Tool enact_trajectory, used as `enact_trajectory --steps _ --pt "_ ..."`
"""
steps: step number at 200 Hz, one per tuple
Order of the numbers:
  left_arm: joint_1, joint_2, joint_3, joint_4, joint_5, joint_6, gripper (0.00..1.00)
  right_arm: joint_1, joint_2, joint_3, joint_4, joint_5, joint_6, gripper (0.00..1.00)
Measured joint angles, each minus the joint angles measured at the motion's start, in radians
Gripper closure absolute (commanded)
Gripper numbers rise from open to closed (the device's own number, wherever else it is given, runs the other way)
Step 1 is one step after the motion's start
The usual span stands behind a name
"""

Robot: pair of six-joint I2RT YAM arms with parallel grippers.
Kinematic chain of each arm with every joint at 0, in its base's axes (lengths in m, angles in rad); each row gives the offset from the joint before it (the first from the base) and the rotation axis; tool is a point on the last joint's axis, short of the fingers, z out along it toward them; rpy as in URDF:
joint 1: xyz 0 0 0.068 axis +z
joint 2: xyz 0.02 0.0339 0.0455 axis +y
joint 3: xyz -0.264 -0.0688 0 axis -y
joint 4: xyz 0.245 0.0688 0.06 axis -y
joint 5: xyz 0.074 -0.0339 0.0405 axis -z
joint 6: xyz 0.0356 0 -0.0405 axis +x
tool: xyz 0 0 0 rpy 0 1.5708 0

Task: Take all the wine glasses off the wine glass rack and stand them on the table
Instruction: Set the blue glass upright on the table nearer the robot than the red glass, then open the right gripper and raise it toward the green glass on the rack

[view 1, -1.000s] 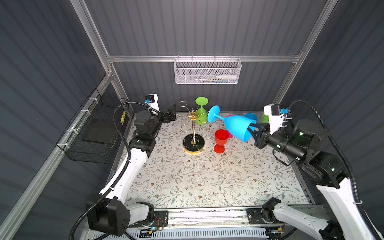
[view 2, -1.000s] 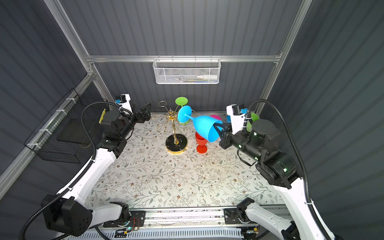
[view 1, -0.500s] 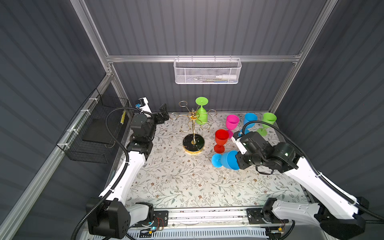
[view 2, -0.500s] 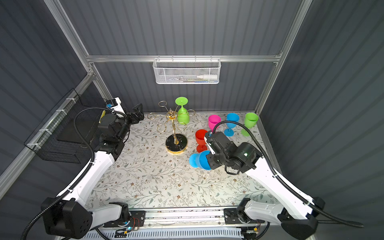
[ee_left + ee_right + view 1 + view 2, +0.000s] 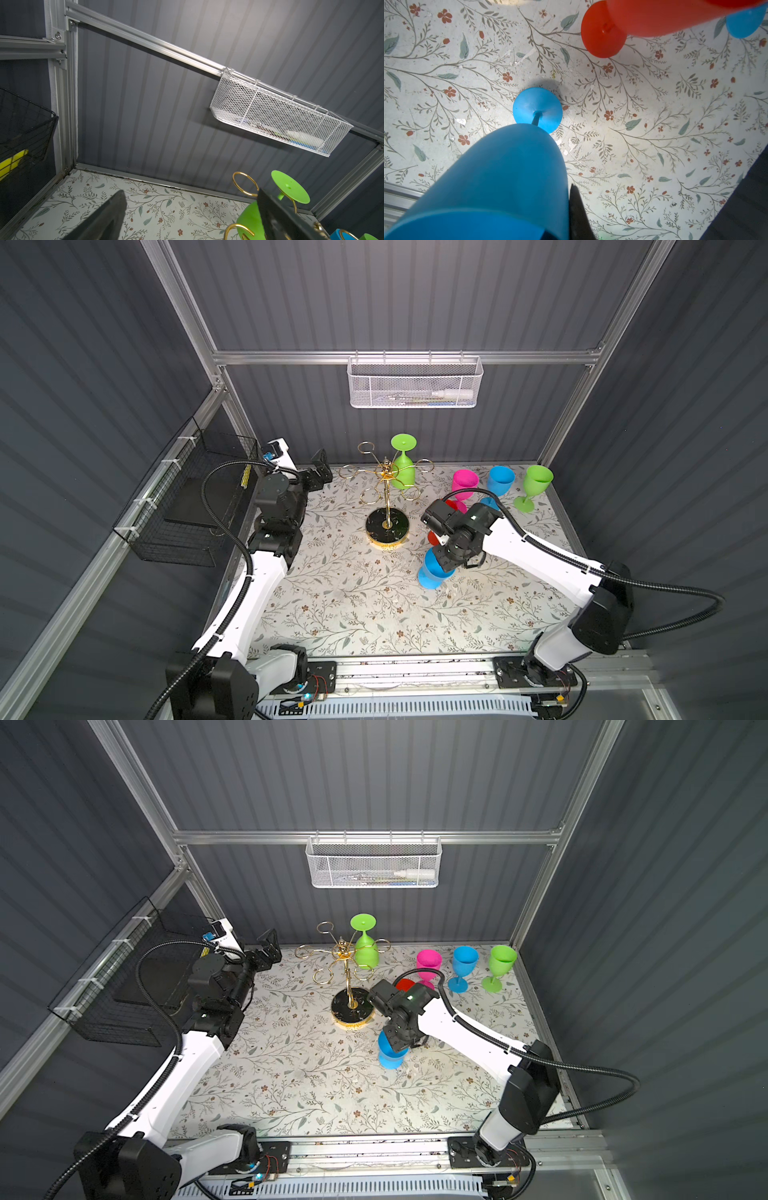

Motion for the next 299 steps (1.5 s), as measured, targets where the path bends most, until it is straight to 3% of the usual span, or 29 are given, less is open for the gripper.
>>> enact_trajectory --steps 14,39,105,145,172,194,215,239,299 --pt "0.005 0.0 -0.002 0.0 -0.003 0.003 0.0 -0.005 0.028 0.018 0.016 0.0 -0.01 1.0" --pt "0.006 -0.006 -0.006 -0.001 -0.003 0.012 0.0 -0.015 0.055 0.027 0.037 -0.002 -0.023 0.81" --pt "0.013 -0.021 -0.019 0.0 -0.011 0.022 0.0 -0.051 0.027 0.032 0.088 -0.06 -0.046 0.52" --pt "0.015 -0.04 -0.04 0.0 -0.029 0.023 0.0 -0.164 -0.206 0.015 0.175 -0.174 -0.04 0.4" --pt "0.017 -0.048 -0.051 0.001 -0.03 0.022 0.0 -0.288 -0.41 -0.036 0.292 -0.304 -0.011 0.38" --pt "0.018 -0.05 -0.057 0.0 -0.03 0.022 0.0 -0.386 -0.469 -0.056 0.402 -0.441 0.031 0.38" --pt "0.018 -0.053 -0.058 0.0 -0.029 0.022 0.0 -0.449 -0.412 -0.044 0.522 -0.562 0.071 0.38" --pt "0.018 -0.076 -0.064 -0.001 -0.011 0.022 0.0 -0.496 -0.24 0.035 0.624 -0.667 0.11 0.38" --pt "0.018 -0.149 -0.098 -0.023 0.034 0.026 0.0 -0.565 0.135 0.345 0.739 -0.781 0.163 0.34"
